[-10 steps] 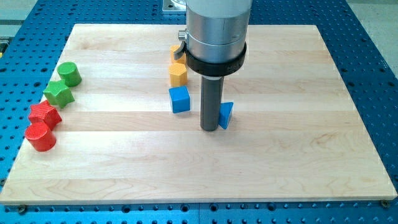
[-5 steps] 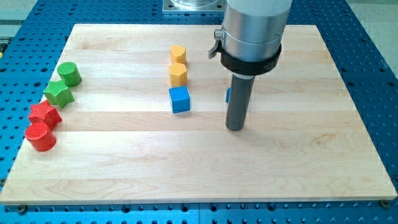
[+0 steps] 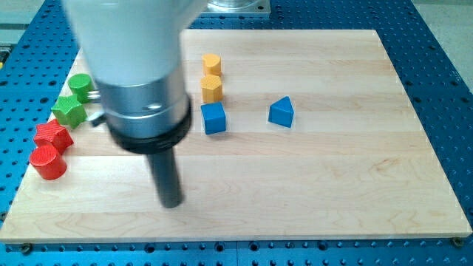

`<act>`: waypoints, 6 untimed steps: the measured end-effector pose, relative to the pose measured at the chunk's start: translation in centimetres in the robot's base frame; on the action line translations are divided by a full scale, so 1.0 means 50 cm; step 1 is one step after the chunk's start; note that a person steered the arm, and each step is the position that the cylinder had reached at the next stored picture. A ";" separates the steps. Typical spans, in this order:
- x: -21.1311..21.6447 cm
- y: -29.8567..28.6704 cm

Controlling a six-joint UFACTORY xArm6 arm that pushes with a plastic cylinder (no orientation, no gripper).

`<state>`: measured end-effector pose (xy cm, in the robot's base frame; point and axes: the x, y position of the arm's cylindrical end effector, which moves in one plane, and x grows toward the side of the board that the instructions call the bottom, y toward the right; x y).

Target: Place blue blocks and green star in a horizontal line

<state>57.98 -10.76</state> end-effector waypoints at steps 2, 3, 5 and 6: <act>0.021 -0.333; -0.061 -0.374; -0.156 -0.395; -0.214 -0.395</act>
<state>47.29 -30.50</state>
